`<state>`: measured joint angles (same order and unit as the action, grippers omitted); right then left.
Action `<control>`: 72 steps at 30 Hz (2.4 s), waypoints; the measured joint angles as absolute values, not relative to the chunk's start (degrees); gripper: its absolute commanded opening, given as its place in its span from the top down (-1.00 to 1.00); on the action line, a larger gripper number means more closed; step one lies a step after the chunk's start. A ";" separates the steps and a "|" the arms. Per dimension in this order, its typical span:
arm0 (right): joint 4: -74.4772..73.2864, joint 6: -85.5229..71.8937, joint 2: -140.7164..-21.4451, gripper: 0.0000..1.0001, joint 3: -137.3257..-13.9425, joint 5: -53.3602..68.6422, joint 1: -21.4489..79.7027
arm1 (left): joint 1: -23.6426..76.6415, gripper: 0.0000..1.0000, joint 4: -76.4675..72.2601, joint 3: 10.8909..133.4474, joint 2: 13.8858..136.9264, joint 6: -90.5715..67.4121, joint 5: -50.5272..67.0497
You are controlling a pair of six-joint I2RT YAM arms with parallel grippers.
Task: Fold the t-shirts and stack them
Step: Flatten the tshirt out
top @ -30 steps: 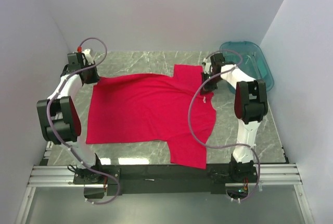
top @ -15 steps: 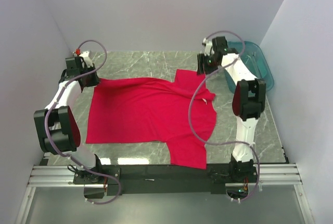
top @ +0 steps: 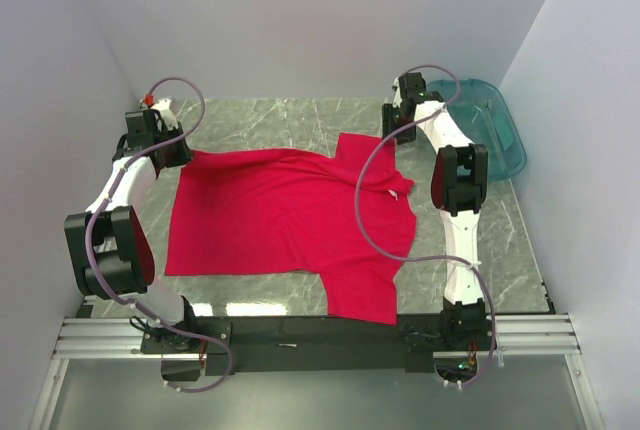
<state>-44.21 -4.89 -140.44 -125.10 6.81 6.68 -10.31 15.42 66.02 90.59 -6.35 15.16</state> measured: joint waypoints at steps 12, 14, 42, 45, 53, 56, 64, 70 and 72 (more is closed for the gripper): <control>-44.93 -5.72 -144.84 -0.03 -131.04 7.14 5.02 | -10.28 0.99 15.35 66.02 90.59 -6.70 15.16; -45.23 -5.76 -145.25 0.05 -131.41 7.46 4.75 | -10.28 0.99 15.35 66.02 90.59 -6.72 15.16; -47.64 -4.62 -147.87 1.00 -135.11 14.74 3.60 | -10.28 0.99 15.42 66.02 90.59 -6.70 15.16; -47.16 -4.47 -147.79 1.00 -134.78 15.42 3.53 | -10.28 0.99 15.44 66.02 90.59 -6.72 15.11; -45.39 -0.36 -137.67 1.00 -126.52 19.27 3.46 | -10.28 0.99 14.87 68.60 90.15 -7.20 15.16; -44.77 2.17 -128.25 1.00 -123.79 20.45 3.49 | -10.28 0.99 13.17 68.77 86.83 -7.90 15.20; -41.65 9.28 -93.14 1.00 -125.54 22.35 3.49 | -10.28 0.99 2.85 66.98 62.35 -12.45 14.52; -38.09 10.79 -72.16 1.00 -129.73 23.99 3.46 | -10.15 0.99 -5.32 66.15 44.25 -17.12 11.51; -38.59 10.70 -67.81 1.00 -132.22 24.38 3.46 | -9.74 0.99 -7.07 66.92 39.53 -19.18 9.50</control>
<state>-38.59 10.70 -67.81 -132.22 24.38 3.46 -9.74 -7.07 66.92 39.53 -19.18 9.50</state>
